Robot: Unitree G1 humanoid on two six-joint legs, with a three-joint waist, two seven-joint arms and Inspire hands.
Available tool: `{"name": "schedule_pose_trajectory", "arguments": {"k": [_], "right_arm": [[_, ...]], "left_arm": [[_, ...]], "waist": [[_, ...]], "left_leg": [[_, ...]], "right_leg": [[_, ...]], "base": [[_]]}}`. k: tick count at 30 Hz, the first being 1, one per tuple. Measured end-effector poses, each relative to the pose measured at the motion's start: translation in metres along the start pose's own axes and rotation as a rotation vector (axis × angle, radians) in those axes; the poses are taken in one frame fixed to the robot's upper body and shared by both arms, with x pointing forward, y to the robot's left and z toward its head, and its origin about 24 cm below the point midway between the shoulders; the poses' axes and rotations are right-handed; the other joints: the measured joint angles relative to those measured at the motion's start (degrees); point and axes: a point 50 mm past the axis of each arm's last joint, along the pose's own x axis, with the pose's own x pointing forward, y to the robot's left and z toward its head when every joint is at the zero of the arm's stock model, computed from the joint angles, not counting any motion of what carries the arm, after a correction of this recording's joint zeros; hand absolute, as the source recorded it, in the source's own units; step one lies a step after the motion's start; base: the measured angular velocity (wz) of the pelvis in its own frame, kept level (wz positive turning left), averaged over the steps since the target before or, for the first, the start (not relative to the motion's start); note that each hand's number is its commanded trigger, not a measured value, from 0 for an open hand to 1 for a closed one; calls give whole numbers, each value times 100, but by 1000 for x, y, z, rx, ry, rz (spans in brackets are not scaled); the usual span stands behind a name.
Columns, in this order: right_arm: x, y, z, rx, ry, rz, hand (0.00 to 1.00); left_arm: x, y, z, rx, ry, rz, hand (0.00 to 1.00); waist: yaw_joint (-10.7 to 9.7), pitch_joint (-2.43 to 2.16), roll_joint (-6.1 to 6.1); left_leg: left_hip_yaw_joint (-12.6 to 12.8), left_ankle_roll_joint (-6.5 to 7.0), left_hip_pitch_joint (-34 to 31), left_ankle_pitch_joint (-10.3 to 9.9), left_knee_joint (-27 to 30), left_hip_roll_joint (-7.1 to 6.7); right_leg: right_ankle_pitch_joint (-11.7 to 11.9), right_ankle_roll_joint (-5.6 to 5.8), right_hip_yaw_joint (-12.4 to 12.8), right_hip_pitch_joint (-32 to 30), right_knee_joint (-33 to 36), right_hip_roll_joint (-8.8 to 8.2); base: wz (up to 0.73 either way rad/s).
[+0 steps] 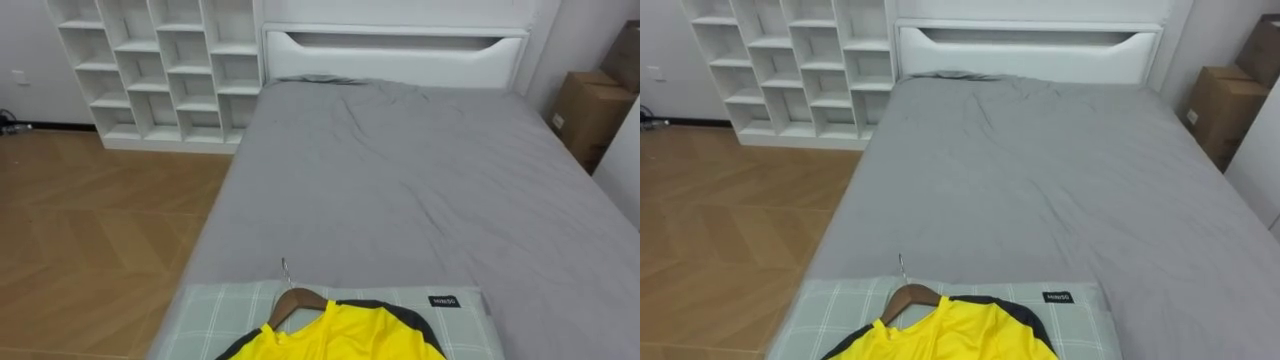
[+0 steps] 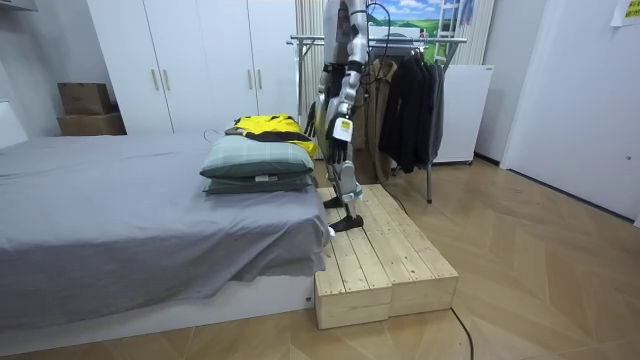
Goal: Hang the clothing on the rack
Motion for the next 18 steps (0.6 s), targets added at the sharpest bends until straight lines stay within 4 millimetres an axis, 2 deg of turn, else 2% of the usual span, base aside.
{"name": "schedule_pose_trajectory", "arguments": {"k": [5, 11, 12, 13, 14, 18], "right_arm": [[-1, -3, -2, -3, 3, -24, 0], [-2, -10, -1, -9, -3, -51, 0], [-3, -10, -1, -10, -2, -53, 0], [-3, -11, -1, -11, -1, -54, 0], [-3, -12, -1, -11, -1, -54, 0], [-3, -13, -2, -14, 3, -58, 0]], "left_arm": [[-1, 25, -5, -5, 2, 214, 0], [-2, 49, 11, 13, -64, 447, 0], [-2, 51, 13, 12, -69, 467, 0], [-3, 54, 15, 7, -84, 509, 0], [-4, 56, 19, 3, -102, 547, 0], [-9, 61, 29, -14, -162, 643, 0]], "waist": [[11, -10, 24], [66, -15, 85], [67, -28, 111], [71, -17, 94], [77, -31, 117], [54, -31, 123]], "left_leg": [[-68, -7, 34, -6, -1, -8], [-112, -11, 52, -7, 4, -17], [-118, -11, 52, -7, 6, -18], [-127, -11, 55, -5, 7, -21], [-136, -11, 56, -5, 12, -21], [-216, -11, 70, -5, 58, -33]], "right_leg": [[-1, 1, -66, 61, -25, 0], [-13, -4, -64, 72, -27, -3], [-15, -4, -66, 68, -28, -3], [-17, -3, -75, 72, -27, -5], [-17, -3, -88, 83, -28, -5], [-24, 4, -181, 152, -46, -10]], "base": [[7], [0], [3], [4], [5], [12]]}}
